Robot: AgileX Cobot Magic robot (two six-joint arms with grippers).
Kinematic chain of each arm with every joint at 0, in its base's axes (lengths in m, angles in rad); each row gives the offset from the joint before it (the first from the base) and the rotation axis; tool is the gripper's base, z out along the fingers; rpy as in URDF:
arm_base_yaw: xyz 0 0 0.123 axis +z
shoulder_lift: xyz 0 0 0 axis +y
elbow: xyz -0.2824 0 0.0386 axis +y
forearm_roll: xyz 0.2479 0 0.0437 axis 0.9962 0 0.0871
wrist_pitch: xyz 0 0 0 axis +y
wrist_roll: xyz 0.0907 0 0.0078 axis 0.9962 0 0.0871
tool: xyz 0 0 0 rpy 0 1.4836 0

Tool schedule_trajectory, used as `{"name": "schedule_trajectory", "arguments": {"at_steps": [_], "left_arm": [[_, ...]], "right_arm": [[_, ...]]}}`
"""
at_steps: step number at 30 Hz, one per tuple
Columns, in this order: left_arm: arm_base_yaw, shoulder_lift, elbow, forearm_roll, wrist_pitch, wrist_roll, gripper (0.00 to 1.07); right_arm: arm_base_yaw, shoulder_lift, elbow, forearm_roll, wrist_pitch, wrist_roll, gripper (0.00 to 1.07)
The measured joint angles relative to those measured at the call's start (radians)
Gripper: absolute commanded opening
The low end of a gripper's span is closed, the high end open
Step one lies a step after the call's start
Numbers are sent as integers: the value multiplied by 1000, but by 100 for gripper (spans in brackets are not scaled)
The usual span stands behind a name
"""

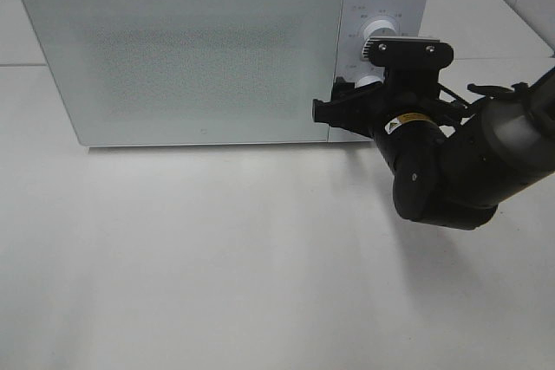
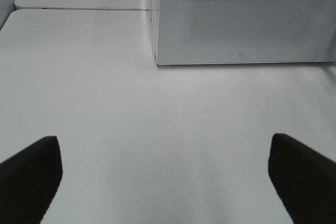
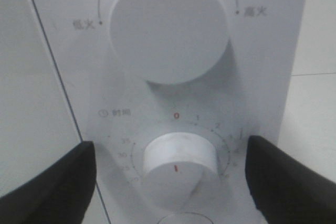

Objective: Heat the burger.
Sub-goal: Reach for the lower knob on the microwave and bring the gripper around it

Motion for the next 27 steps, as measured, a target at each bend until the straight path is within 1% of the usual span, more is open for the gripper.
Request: {"name": "schedule_trajectory", "arguments": {"at_steps": [9,12,13,14,15,16,17,18,19,20,21,22,23,24,25,26,27], "left_arm": [[0,0,0,0,0,0,100],[0,0,0,0,0,0,100],[0,0,0,0,0,0,100],[0,0,0,0,0,0,100],[0,0,0,0,0,0,100],[0,0,0,0,0,0,100],[0,0,0,0,0,0,100],[0,0,0,0,0,0,100],[0,0,0,0,0,0,100],[0,0,0,0,0,0,100],[0,0,0,0,0,0,100],[0,0,0,0,0,0,100],[0,0,0,0,0,0,100],[0,0,0,0,0,0,100],[0,0,0,0,0,0,100],[0,0,0,0,0,0,100],[0,0,0,0,0,0,100]], "right_arm": [[-2,15,-3,1,-7,0,75],[-2,15,-3,3,-30,0,74],[-2,15,-3,4,-35,0,70],[-2,15,-3,4,-35,0,70],[-2,15,-3,7,-38,0,63],[-2,15,-3,8,-39,0,59],[-2,15,-3,8,-39,0,59],[-2,15,-3,11,-39,0,47],[-2,15,-3,9,-35,0,40],[-2,15,-3,9,-35,0,40],[-2,15,-3,10,-33,0,26],[-2,15,-3,10,-28,2,14],[-2,15,-3,10,-28,2,14],[-2,15,-3,9,-28,3,8],[-2,15,-3,9,-28,3,8],[-2,15,-3,9,-28,3,0],[-2,15,-3,8,-28,3,0]]}}
